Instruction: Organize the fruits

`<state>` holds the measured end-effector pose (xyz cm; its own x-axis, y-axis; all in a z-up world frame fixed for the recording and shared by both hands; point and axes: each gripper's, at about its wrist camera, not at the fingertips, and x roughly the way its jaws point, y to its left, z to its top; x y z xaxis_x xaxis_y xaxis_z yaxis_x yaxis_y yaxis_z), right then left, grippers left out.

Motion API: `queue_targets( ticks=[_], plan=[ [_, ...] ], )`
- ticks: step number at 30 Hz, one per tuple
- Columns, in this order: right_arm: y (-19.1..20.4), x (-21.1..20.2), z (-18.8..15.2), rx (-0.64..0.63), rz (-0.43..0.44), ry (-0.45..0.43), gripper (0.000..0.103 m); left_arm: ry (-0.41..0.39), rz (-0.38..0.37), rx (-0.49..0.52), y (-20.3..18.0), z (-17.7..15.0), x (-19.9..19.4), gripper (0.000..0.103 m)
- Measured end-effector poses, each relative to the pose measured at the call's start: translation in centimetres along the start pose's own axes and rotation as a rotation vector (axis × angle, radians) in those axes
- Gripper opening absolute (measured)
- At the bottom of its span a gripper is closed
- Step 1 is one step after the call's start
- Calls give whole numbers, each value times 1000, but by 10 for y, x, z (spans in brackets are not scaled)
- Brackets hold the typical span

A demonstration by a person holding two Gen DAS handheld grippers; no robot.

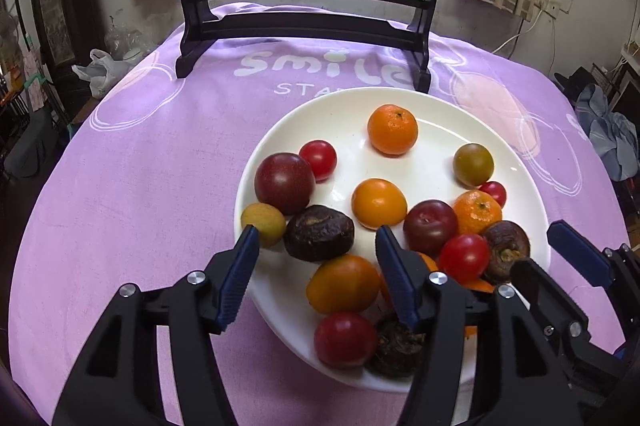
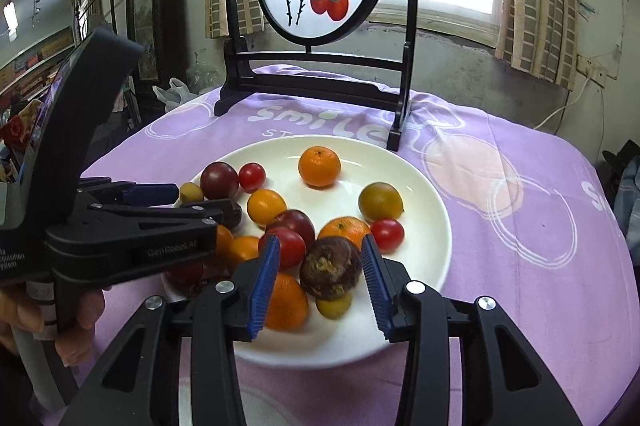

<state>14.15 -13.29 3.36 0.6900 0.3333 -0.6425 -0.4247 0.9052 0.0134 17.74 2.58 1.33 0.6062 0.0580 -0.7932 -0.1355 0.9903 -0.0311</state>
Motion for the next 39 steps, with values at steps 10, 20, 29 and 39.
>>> queue_targets(
  ticks=[10,20,29,39],
  plan=[
    [-7,-48,-38,16,-27,32,69,-68,-19,14,-5,-36,-45,70],
    [-1,-75,-87,48,-58,113,89,-59,-17,45,-11,-89,-74,84],
    [-1,-75,-116,81,-34,146,89,-52,-10,76,-10,-123,-75,84],
    [0,-64,-128,95,-48,234,92,12,-14,74,-10,-147,-59,95]
  ],
)
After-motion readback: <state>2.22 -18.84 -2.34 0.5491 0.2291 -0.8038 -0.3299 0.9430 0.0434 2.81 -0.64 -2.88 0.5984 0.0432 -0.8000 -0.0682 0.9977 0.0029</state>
